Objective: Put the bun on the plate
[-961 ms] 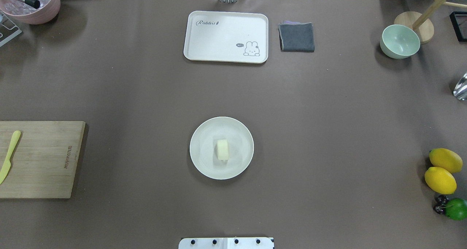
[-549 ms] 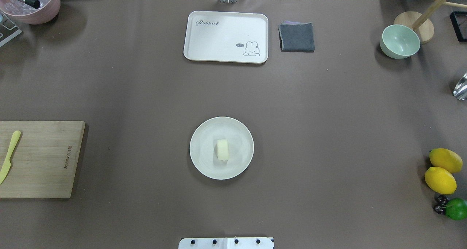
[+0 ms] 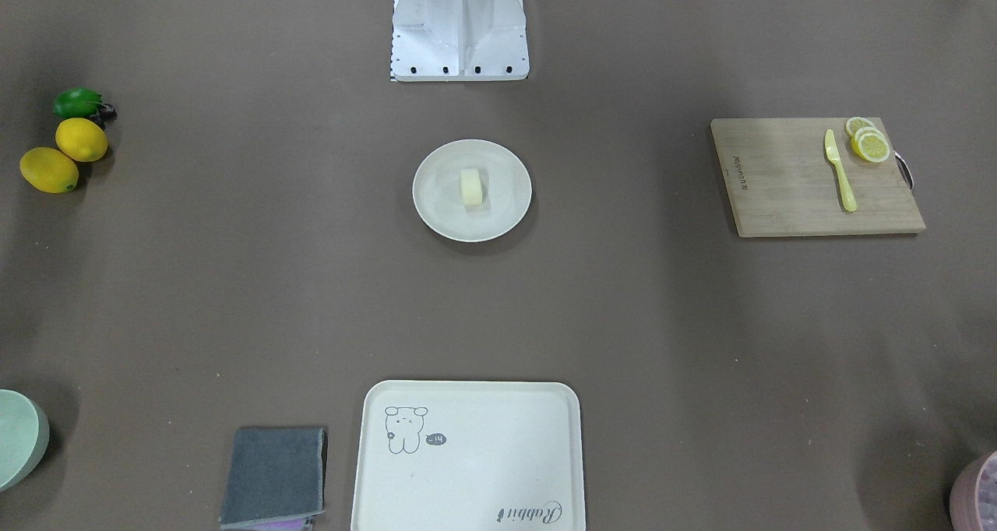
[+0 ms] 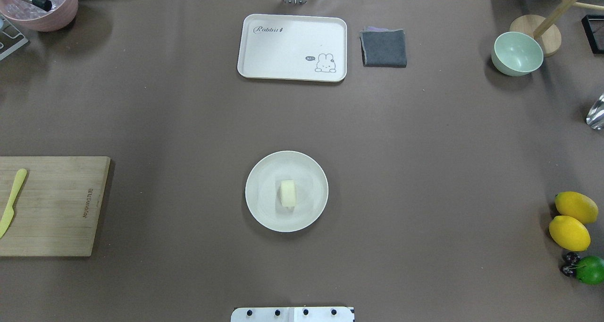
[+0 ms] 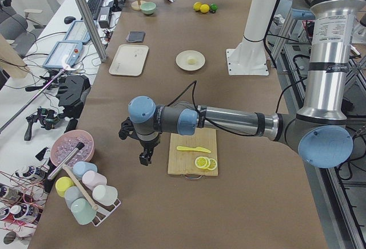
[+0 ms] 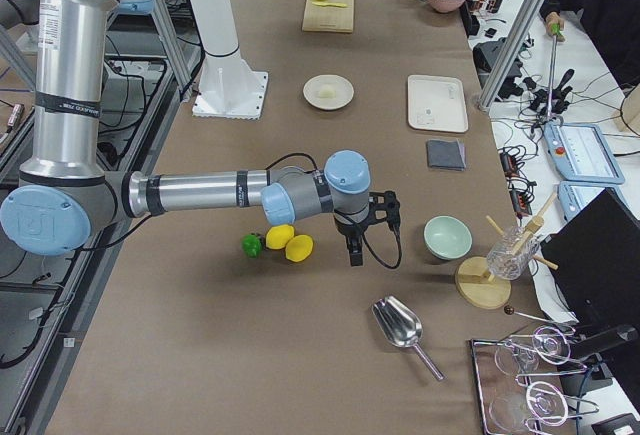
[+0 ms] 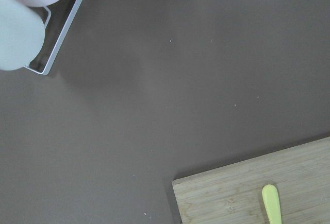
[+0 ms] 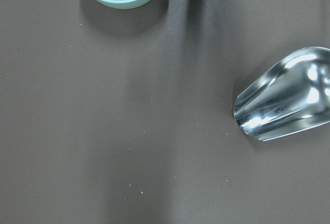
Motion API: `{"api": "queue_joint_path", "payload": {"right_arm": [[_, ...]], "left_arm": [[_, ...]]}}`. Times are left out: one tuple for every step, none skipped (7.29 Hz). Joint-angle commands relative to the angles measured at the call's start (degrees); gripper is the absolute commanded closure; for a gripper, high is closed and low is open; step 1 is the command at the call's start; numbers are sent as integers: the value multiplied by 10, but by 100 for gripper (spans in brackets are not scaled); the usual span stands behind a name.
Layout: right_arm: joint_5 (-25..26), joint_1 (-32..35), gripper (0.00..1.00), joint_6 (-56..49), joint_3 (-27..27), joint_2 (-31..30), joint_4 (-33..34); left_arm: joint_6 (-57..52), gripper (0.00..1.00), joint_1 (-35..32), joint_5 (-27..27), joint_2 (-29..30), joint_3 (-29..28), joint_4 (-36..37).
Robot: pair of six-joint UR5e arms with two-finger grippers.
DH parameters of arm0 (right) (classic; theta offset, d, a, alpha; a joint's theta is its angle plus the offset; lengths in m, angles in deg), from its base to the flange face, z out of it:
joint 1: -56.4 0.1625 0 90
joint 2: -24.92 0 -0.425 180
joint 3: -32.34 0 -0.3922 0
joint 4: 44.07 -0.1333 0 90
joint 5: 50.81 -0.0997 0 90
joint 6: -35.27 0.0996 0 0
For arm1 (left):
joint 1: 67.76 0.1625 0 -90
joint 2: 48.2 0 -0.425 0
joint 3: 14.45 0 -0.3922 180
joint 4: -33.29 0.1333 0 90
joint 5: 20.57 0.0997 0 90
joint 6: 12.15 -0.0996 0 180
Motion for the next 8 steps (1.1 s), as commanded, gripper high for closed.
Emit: {"api": "queue_joint_path", "payload": {"right_arm": [[1, 3, 0, -1, -2, 1, 0], [1, 3, 0, -1, -1, 3, 0], [1, 2, 0, -1, 0, 7, 1], [1, -2, 0, -1, 1, 11, 2], [-1, -2, 0, -1, 0, 13, 3], [0, -5, 0, -1, 7, 19, 4], [-3, -4, 0, 0, 6, 18, 5], [-4, -8, 0, 0, 7, 19, 6]], "left_arm": [[0, 2, 0, 0, 1, 11, -4], [0, 2, 0, 0, 3, 11, -4], [0, 2, 0, 0, 1, 9, -4], [0, 2, 0, 0, -1, 11, -4], [1, 2, 0, 0, -3, 12, -2], [1, 2, 0, 0, -4, 14, -4], [3, 2, -1, 1, -4, 14, -4], [3, 2, -2, 1, -4, 14, -4]]}}
